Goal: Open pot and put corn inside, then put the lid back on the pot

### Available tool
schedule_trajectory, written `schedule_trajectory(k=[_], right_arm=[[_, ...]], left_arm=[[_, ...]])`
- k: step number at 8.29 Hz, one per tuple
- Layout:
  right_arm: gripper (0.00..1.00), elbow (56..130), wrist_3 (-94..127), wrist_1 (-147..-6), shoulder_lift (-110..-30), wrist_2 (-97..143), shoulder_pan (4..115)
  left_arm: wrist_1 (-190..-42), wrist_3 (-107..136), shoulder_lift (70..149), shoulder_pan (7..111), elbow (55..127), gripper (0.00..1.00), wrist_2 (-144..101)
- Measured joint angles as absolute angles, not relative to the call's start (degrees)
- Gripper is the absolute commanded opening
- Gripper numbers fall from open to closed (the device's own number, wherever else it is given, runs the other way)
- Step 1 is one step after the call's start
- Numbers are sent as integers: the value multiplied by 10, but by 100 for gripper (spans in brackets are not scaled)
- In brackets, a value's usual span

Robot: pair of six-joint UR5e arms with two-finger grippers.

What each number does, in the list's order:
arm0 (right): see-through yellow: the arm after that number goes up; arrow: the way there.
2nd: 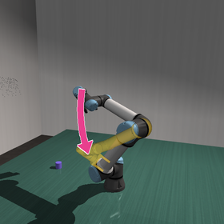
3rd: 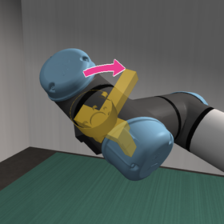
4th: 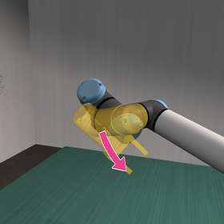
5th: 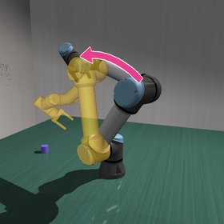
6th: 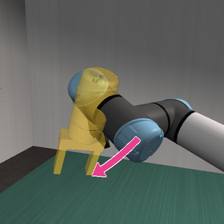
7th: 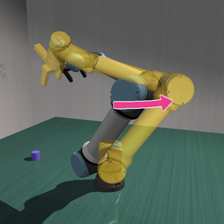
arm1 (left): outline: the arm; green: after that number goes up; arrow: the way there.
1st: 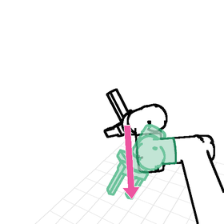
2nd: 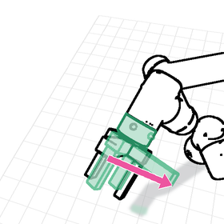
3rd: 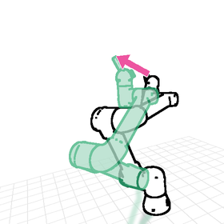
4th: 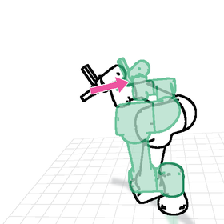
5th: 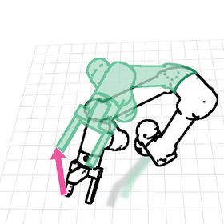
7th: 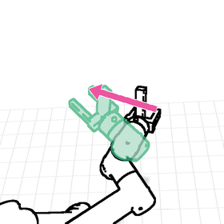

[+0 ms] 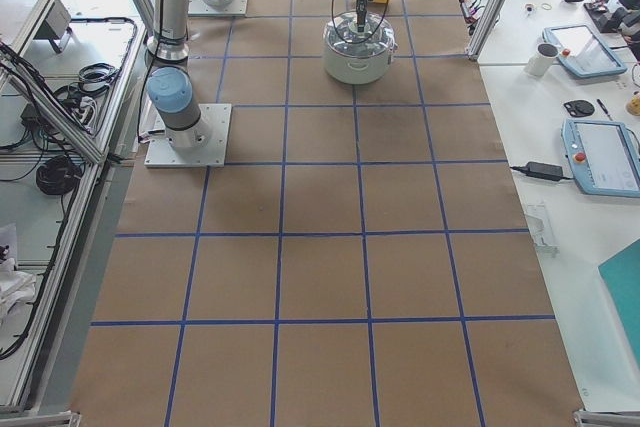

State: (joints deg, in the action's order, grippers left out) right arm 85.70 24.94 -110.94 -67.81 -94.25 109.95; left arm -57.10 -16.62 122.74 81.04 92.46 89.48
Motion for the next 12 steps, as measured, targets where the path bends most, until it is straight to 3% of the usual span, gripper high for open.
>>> schedule_trajectory(k=[4, 8, 10, 12], right_arm=[[38, 851, 250, -1110, -685, -942, 1098], [33, 843, 232, -1040, -789, -937, 1063], [30, 842, 164, -969, -842, -927, 995], [20, 842, 69, -899, -881, -920, 910]], left_arm=[[-593, -120, 1189, 828, 925, 0, 893], [-657, -61, 1128, 873, 920, 0, 891], [-685, -7, 1117, 912, 893, 0, 889], [-765, 45, 1113, 956, 821, 0, 873]])
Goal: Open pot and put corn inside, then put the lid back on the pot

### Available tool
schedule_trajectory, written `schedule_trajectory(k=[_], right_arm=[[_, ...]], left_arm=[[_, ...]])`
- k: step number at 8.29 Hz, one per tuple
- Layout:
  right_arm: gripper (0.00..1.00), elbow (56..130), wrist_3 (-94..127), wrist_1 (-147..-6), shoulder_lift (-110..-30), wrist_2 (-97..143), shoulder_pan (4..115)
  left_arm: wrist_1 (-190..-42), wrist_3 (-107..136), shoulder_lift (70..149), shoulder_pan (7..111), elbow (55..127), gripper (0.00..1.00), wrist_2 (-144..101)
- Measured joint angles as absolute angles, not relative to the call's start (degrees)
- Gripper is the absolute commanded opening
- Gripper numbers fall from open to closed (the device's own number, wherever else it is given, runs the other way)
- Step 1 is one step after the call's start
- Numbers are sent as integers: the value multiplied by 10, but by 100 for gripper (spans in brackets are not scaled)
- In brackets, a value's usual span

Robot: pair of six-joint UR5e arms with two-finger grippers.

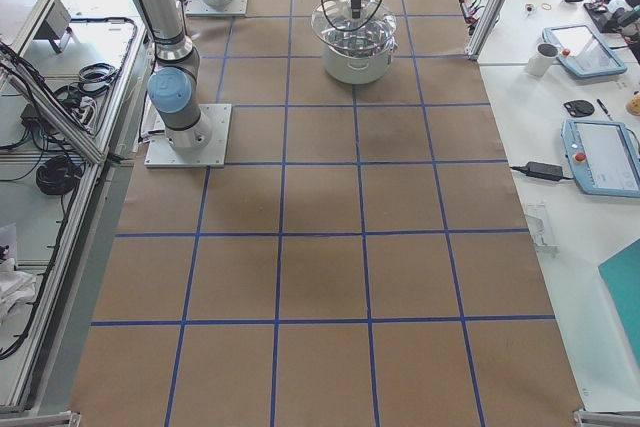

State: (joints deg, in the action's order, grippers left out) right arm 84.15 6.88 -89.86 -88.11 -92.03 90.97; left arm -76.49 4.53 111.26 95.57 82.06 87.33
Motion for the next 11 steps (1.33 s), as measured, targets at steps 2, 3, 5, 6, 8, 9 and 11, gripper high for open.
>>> schedule_trajectory(k=[2, 3, 5, 6, 8, 9, 11], right_arm=[[18, 844, 17, -855, -896, -922, 878], [18, 846, 8, -848, -897, -923, 874], [18, 848, -1, -845, -897, -927, 870], [18, 848, -10, -845, -897, -933, 869], [18, 848, -18, -845, -897, -940, 868], [18, 849, -19, -845, -897, -941, 868], [18, 850, -20, -846, -898, -942, 868]], left_arm=[[-817, 99, 1119, 1006, 755, 0, 853], [-823, 119, 1126, 1034, 739, 0, 849], [-823, 155, 1152, 1074, 730, 0, 834], [-822, 168, 1169, 1086, 729, 0, 830], [-820, 192, 1192, 1099, 729, 0, 827], [-817, 199, 1198, 1102, 730, 0, 826], [-796, 205, 1215, 1111, 731, 0, 818]])
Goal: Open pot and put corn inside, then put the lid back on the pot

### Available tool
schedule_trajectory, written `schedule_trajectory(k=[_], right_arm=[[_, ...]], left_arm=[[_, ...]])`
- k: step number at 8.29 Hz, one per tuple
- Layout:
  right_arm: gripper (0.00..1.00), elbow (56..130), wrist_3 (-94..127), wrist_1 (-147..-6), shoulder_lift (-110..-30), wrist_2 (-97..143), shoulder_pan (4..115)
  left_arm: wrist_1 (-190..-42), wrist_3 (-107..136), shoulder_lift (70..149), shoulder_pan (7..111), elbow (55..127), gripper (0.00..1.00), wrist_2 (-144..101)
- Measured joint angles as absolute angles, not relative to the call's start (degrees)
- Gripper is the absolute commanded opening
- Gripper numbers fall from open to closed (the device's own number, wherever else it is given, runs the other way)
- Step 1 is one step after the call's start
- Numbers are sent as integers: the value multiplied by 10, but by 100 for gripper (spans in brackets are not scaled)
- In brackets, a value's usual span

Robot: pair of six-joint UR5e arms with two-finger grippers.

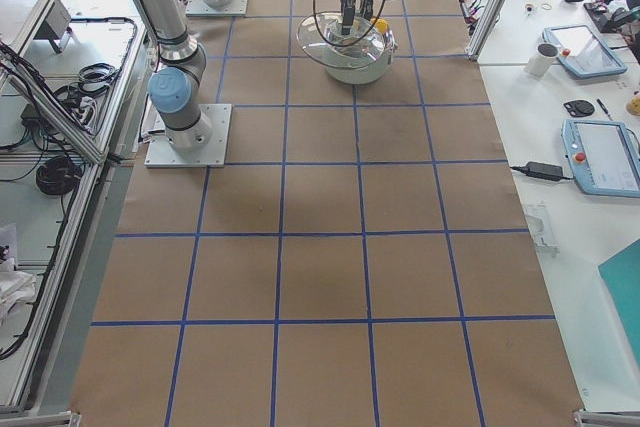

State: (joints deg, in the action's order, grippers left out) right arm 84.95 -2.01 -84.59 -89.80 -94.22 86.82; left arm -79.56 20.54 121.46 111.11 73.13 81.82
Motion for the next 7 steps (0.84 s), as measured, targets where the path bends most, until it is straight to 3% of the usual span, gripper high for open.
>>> schedule_trajectory(k=[4, 5, 6, 7], right_arm=[[18, 850, -20, -847, -900, -941, 870], [18, 850, -20, -847, -900, -941, 870], [18, 850, -21, -847, -900, -941, 870], [18, 850, -21, -847, -900, -941, 870]], left_arm=[[-763, 213, 1224, 1117, 736, 1, 814], [-762, 214, 1225, 1117, 741, 10, 807], [-762, 214, 1226, 1117, 748, 26, 800], [-761, 214, 1227, 1117, 754, 51, 796]])
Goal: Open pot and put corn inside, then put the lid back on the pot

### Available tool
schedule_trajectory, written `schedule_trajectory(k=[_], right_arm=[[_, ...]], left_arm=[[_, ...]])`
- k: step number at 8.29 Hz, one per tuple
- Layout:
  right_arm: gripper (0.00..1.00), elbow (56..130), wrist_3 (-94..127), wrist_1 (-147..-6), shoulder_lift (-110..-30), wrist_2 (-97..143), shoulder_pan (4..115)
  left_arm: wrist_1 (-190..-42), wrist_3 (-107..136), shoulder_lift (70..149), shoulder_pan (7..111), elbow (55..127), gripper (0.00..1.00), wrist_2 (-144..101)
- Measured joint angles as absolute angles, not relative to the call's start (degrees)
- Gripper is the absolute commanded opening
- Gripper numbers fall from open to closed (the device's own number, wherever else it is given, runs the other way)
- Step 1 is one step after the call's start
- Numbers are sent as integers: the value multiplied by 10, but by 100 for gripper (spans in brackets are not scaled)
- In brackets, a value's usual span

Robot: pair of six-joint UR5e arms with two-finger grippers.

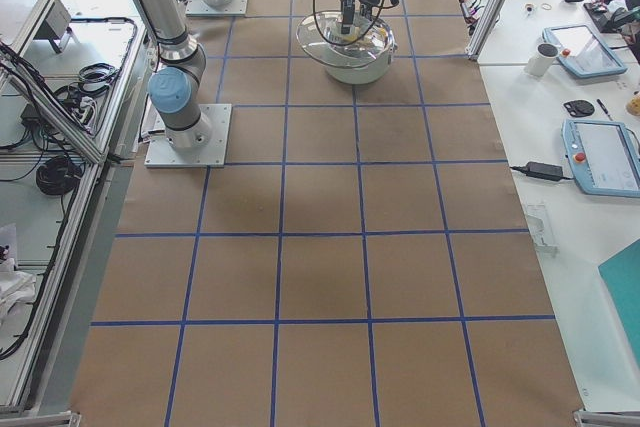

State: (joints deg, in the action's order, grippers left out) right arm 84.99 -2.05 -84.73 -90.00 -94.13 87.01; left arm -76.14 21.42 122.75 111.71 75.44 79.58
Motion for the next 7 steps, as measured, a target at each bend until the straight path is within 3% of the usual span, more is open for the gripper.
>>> schedule_trajectory(k=[3, 7], right_arm=[[18, 850, -21, -847, -900, -940, 870], [18, 850, -20, -848, -900, -940, 870]], left_arm=[[-760, 212, 1226, 1117, 765, 74, 794], [-763, 208, 1206, 1112, 759, 80, 793]])
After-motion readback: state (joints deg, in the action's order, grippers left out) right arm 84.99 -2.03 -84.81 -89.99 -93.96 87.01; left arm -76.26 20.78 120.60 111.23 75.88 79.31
